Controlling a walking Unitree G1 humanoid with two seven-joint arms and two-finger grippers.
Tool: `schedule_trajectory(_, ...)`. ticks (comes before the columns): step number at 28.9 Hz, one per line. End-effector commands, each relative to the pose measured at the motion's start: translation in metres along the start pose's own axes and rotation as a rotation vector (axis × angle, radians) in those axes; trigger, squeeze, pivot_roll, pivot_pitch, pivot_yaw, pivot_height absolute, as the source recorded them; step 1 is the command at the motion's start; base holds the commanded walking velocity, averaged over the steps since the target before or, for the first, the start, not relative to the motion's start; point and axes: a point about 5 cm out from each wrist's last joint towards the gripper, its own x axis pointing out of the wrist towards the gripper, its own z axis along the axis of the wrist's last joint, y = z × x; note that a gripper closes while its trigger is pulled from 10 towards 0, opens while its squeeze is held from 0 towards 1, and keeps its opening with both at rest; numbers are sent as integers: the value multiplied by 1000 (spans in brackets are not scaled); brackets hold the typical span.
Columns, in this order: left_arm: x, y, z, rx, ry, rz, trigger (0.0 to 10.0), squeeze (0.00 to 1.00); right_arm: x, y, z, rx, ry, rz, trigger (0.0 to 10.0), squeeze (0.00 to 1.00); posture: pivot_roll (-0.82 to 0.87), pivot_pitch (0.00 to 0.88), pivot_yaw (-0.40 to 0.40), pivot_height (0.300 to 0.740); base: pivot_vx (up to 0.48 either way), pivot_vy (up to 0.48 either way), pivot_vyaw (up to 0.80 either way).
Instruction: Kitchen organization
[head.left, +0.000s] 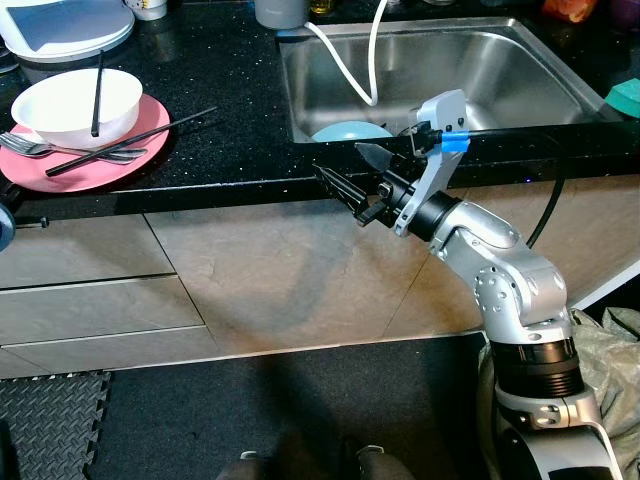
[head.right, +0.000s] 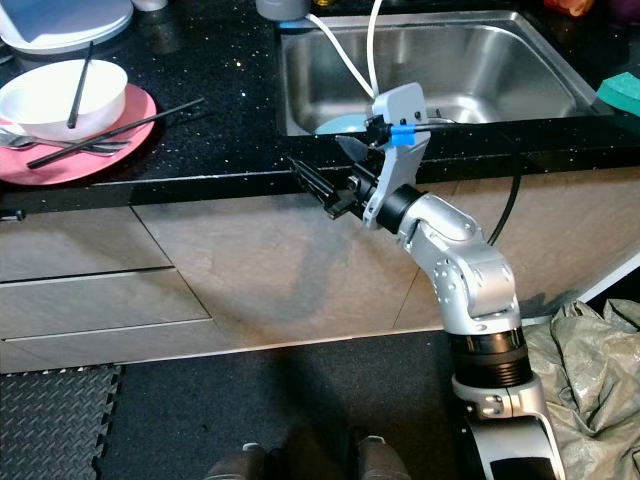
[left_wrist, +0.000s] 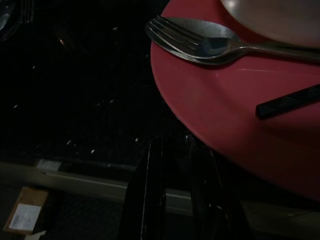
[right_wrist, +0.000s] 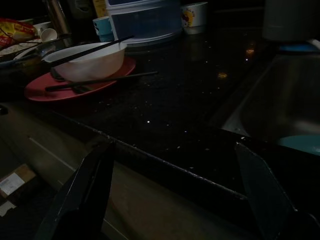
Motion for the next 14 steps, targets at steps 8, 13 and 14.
schedule_trajectory(8,12,-17,6,30,-34,-64,10000,0,-4,3,-1,0,7,8,10000,0,17,223,8,740,0,0,0)
schedule_trajectory(13,20,-32,14,44,-61,-110,10000,0,-4,3,0,-2,8,4,10000,0,14,226,10,740,0,0,0)
schedule_trajectory(14,22,-34,15,47,-66,-114,10000,0,-4,2,0,-1,8,2,10000,0,13,226,11,740,0,0,0)
